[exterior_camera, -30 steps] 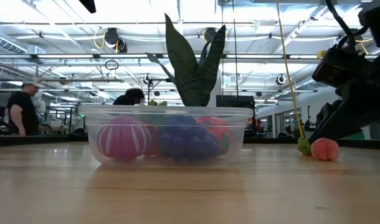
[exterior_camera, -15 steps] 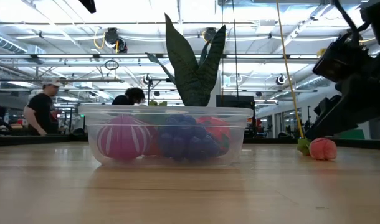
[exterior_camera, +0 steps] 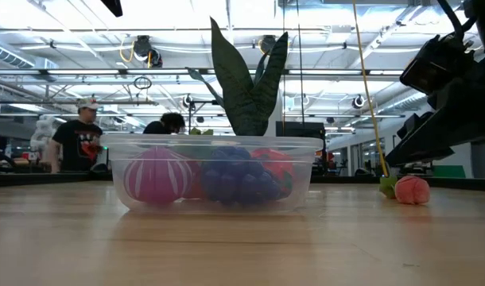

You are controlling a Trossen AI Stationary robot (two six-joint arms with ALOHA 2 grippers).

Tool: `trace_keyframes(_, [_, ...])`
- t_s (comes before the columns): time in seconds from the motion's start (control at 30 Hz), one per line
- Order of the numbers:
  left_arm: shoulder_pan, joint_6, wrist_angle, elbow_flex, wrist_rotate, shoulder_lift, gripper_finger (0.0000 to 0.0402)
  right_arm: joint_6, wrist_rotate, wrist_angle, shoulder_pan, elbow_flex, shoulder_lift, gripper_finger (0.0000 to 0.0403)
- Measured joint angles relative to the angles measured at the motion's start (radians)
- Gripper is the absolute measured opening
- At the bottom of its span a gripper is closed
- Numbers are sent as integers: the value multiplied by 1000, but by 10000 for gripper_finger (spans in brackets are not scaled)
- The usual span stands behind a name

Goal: Pick and placing Produce into tupperware
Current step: Put the pink peach into the transparent bin

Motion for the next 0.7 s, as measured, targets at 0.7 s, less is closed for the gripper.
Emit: trace_keyframes(0.7, [0,-1,0,0,0,0,186,64,-82,-37,-10,0,0,155])
